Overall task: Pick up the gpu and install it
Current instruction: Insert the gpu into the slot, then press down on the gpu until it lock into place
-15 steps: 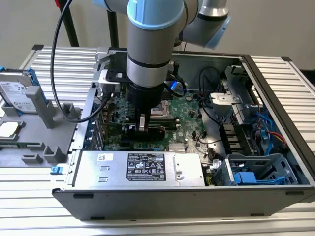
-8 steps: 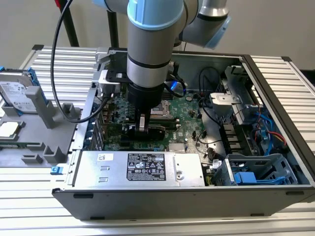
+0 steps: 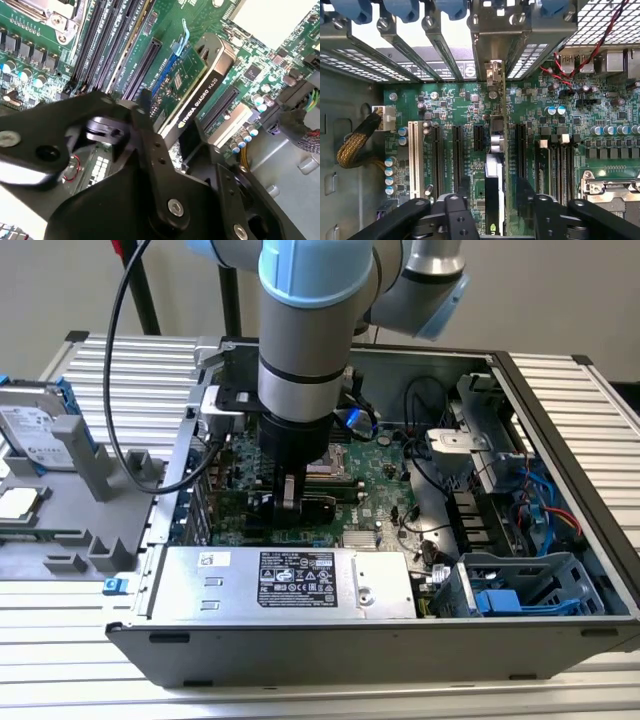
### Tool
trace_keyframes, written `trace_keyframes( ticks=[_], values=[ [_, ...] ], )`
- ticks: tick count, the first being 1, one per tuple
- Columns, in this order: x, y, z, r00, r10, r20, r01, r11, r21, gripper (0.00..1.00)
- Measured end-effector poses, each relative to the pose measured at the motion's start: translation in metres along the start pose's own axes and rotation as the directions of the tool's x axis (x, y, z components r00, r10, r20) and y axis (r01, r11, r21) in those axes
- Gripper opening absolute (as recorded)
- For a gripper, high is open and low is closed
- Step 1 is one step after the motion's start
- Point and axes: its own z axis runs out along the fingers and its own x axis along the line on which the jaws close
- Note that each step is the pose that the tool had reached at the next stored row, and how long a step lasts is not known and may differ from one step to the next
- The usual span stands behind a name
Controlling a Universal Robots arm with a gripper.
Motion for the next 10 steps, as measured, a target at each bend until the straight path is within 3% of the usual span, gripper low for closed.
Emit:
trace_keyframes(
  ticks=[3, 10],
  values=[
    [0.0, 0.0003, -0.0032, 1.0, 0.0, -0.0001, 0.0, 1.0, 0.0, 1.0],
    [0.0002, 0.0017, -0.0304, 1.0, 0.007, 0.0005, -0.007, 1.0, 0.0, 1.0]
  ],
)
